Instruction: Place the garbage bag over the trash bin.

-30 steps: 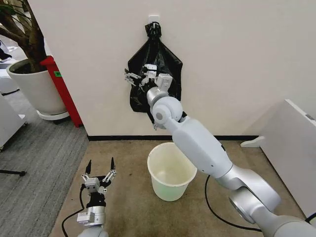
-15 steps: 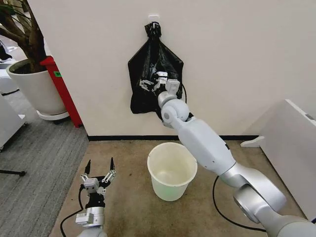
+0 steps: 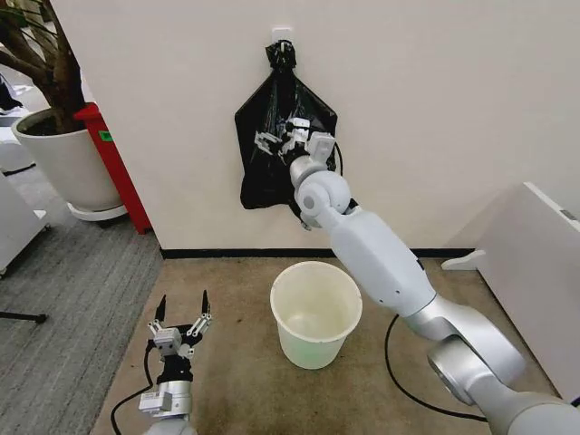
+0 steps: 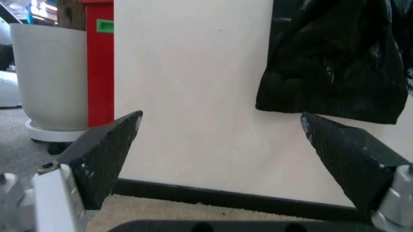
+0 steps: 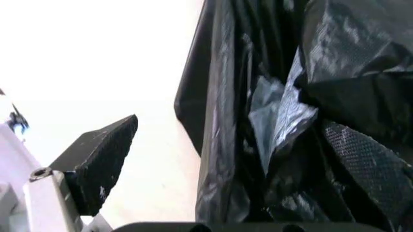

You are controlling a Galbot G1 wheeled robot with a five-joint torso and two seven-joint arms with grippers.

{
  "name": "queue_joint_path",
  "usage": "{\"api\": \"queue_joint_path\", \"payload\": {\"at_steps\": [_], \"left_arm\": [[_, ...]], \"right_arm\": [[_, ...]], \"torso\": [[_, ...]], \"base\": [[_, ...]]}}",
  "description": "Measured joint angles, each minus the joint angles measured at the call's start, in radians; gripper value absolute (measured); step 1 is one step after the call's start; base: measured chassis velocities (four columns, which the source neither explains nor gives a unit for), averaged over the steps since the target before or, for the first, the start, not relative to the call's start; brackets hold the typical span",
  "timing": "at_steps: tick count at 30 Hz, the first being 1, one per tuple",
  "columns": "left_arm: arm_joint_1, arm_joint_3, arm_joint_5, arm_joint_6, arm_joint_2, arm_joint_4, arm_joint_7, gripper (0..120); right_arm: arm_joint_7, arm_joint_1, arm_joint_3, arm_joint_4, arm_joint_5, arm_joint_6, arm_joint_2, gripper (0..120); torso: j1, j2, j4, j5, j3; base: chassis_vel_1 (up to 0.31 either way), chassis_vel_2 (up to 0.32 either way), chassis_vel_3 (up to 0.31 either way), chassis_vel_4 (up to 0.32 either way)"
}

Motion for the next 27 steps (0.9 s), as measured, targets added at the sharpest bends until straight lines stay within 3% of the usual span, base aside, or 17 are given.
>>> {"api": "queue_joint_path", "payload": {"at_steps": [14,27], "left_arm": [[0.009,-0.003,0.003,-0.007,-0.013,0.002,0.000,97],[0.005,0.001,0.006,-0.010,-0.017,0.009,0.000,97]], "right_arm": [[-0.012,0.004,0.099,-0.105,0.062,0.034,0.092,100],[-0.012,0.003,0.177,-0.098,0.119,0.052,0.098,100]], "torso": [[0.000,0.000,0.0001,0.0000,0.000],[0.000,0.000,-0.0002,0.0001,0.000]], "base": [[0.000,0.000,0.000,0.000],[0.000,0.000,0.000,0.000]]}}
